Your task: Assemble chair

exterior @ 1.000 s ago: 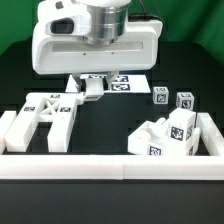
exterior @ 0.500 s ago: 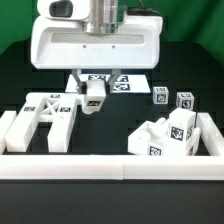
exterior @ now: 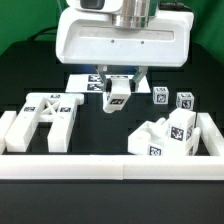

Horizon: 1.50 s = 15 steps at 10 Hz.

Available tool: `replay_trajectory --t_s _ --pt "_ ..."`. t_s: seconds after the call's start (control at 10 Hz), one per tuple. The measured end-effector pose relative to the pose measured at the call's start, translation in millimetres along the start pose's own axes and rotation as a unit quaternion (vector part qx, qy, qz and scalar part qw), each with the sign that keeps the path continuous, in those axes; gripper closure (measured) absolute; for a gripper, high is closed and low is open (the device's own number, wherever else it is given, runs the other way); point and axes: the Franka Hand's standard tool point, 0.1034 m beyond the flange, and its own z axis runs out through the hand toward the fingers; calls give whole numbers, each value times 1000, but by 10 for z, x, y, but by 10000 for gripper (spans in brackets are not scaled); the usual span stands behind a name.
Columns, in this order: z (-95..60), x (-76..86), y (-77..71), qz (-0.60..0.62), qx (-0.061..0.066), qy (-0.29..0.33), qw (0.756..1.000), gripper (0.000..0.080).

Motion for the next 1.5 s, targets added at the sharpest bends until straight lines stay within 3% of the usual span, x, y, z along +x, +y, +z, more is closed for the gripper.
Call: replay_trajectory --t_s 0.2,0.3,0.5,0.6,0.8,1.0,1.1,1.3,1.5 --pt "-7 7 -23 2 3 -6 1000 508" --pt "-73 109 -84 6 11 -15 1000 508" --pt "-266 388 -224 16 14 -18 1000 508" --pt "-300 446 -271 2 6 -11 1000 508" --pt "-265 482 -234 4 3 16 1000 508" --pt "-254 548 -215 8 -3 79 997 508" --pt "-240 550 -216 28 5 108 994 508" --pt "-235 505 -257 69 36 89 993 508" --pt "-242 526 -258 74 39 87 993 508"
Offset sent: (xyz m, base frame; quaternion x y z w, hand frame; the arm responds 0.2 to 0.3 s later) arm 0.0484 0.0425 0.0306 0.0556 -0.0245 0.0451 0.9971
